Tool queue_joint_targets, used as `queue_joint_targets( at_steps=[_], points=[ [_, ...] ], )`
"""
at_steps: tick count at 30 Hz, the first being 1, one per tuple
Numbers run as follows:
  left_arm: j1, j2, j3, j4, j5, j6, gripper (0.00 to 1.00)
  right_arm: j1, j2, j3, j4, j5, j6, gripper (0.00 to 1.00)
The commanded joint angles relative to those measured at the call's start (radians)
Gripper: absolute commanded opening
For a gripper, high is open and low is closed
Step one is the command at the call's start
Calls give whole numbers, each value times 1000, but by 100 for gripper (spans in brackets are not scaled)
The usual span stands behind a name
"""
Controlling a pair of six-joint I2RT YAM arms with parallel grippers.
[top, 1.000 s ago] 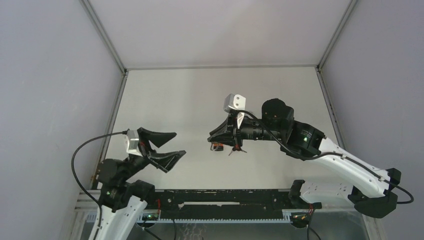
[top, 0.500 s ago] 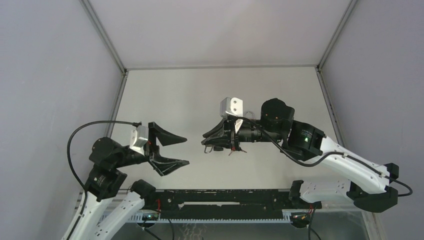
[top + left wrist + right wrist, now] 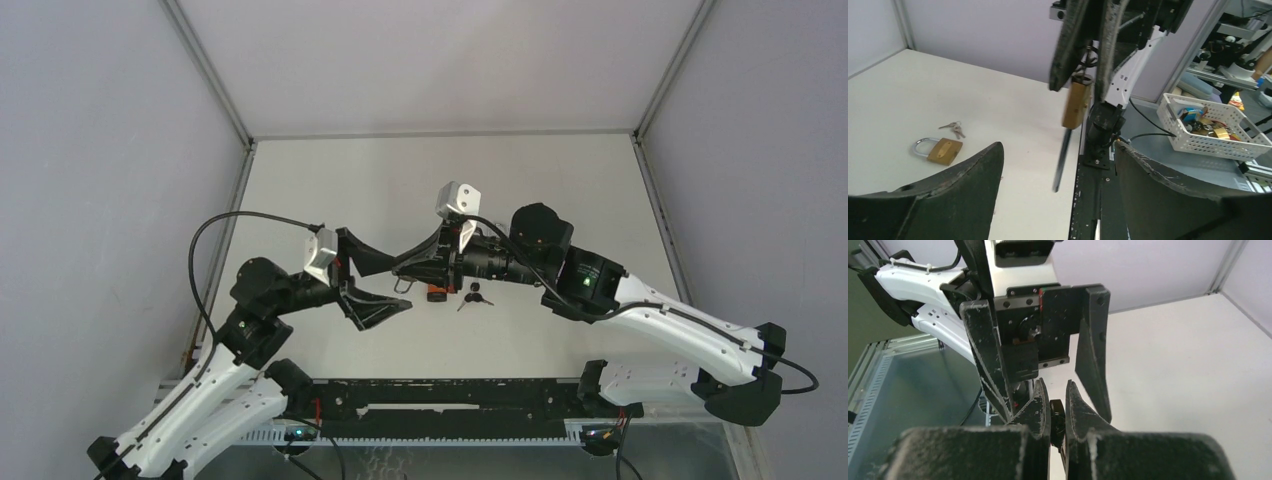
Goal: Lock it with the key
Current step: Lock the lock.
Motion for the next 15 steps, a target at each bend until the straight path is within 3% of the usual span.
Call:
queue_joint_targets(
  at_steps=[1, 2, 4, 8, 12, 13, 14, 15],
  points=[
    [-42, 13, -18, 92, -19, -18, 79, -3, -16, -4, 164, 26, 50, 0],
    [-45, 15, -20, 83, -17, -13, 71, -2, -17, -7, 167, 27, 51, 0],
    [-44, 13, -19, 73, -23, -8, 44, -2, -23, -9, 165, 25, 53, 0],
    [-45, 7, -3, 70, -41, -4, 3, -7, -28, -16, 150, 14, 55, 0],
    [-45, -15, 29, 0, -71, 33, 0, -44, -33, -17, 97, -122, 55, 0],
    [-45, -21, 38, -41, -84, 59, 0, -75, -42, -16, 58, -194, 49, 16],
    [-44, -26, 46, -90, -89, 89, 0, -111, -55, -13, 9, -247, 45, 49],
    [-45, -31, 55, -146, -89, 121, 0, -152, -79, -7, -72, -275, 39, 92]
  ],
)
